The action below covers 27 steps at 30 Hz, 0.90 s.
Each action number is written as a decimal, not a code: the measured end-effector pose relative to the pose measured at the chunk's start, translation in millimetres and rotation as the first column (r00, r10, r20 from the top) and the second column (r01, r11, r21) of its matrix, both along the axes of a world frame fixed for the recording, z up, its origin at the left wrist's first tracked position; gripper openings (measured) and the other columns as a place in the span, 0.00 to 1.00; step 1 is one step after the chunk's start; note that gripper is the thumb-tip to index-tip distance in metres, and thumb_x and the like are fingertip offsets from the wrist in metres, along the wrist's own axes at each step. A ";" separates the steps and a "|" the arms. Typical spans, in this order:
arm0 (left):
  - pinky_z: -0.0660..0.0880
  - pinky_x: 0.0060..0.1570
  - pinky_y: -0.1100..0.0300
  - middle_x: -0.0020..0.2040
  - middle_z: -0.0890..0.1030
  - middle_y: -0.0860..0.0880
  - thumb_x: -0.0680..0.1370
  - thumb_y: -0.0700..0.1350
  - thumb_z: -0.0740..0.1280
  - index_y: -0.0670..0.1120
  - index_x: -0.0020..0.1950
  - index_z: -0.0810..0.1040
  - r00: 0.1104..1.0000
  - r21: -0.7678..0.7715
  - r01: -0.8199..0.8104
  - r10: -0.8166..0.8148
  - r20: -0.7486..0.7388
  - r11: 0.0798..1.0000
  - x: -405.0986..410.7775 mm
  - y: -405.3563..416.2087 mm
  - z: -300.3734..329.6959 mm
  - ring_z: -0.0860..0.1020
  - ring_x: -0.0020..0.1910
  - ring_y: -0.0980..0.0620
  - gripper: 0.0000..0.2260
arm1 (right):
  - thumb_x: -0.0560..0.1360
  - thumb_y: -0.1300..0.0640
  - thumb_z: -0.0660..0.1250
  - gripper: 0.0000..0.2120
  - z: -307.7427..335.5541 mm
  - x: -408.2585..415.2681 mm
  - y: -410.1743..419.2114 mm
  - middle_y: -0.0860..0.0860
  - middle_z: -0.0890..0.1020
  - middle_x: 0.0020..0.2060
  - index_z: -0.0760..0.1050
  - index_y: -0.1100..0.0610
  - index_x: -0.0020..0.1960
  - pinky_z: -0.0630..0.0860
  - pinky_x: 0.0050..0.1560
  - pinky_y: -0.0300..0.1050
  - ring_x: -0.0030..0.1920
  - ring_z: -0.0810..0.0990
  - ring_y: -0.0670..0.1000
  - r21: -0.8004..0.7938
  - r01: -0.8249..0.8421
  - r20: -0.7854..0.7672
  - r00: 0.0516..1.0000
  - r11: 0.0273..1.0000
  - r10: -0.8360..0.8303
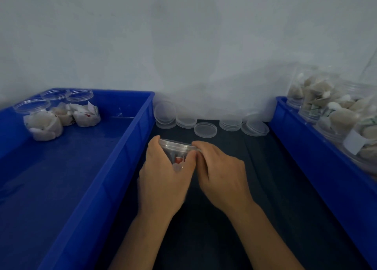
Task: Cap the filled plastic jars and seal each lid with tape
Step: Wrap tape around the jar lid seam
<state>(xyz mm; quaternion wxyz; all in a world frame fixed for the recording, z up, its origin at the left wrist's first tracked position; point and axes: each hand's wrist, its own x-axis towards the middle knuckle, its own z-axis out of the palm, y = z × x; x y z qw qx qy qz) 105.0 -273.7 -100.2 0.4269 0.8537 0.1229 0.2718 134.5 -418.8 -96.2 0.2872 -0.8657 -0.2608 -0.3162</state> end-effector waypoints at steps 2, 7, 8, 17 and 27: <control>0.66 0.38 0.71 0.60 0.75 0.59 0.71 0.74 0.67 0.55 0.80 0.58 1.000 -0.038 0.020 -0.020 -0.007 0.999 2.2 1.8 -1.2 0.75 0.45 0.66 0.44 | 0.86 0.47 0.54 0.20 0.7 -1.6 -0.1 0.47 0.86 0.53 0.78 0.54 0.68 0.79 0.36 0.42 0.40 0.83 0.46 0.011 -0.025 -0.058 0.998 1.000 0.026; 0.69 0.38 0.70 0.57 0.75 0.59 0.72 0.72 0.67 0.55 0.78 0.61 1.000 -0.113 0.004 -0.005 -0.002 0.994 5.6 10.2 -1.5 0.77 0.45 0.64 0.40 | 0.84 0.44 0.50 0.22 2.4 -0.6 -1.4 0.37 0.78 0.37 0.70 0.45 0.74 0.70 0.32 0.42 0.31 0.76 0.44 -0.046 -0.038 -0.184 0.983 0.998 0.029; 0.70 0.39 0.69 0.57 0.75 0.59 0.72 0.71 0.68 0.55 0.78 0.61 1.000 -0.142 0.013 -0.013 -0.001 0.990 6.2 11.9 -1.3 0.77 0.46 0.64 0.40 | 0.84 0.42 0.49 0.21 2.0 1.0 -2.0 0.38 0.75 0.32 0.69 0.43 0.74 0.68 0.31 0.43 0.29 0.75 0.44 -0.075 -0.023 -0.189 0.982 0.997 0.009; 0.81 0.45 0.59 0.56 0.82 0.55 0.76 0.60 0.73 0.54 0.74 0.67 0.993 -0.307 0.117 -0.112 0.034 0.944 7.1 15.1 -0.6 0.85 0.47 0.57 0.30 | 0.84 0.39 0.51 0.18 1.1 9.3 -11.7 0.37 0.72 0.30 0.68 0.39 0.71 0.76 0.35 0.50 0.30 0.76 0.45 -0.070 0.015 -0.187 0.982 0.997 -0.028; 0.79 0.36 0.69 0.53 0.82 0.55 0.78 0.57 0.74 0.58 0.70 0.69 0.982 -0.341 0.187 -0.177 0.062 0.921 5.9 19.2 -0.7 0.84 0.46 0.66 0.24 | 0.82 0.38 0.54 0.19 -0.6 11.9 -14.6 0.38 0.79 0.34 0.72 0.36 0.70 0.71 0.35 0.39 0.34 0.78 0.41 -0.002 -0.008 -0.202 0.979 1.000 0.008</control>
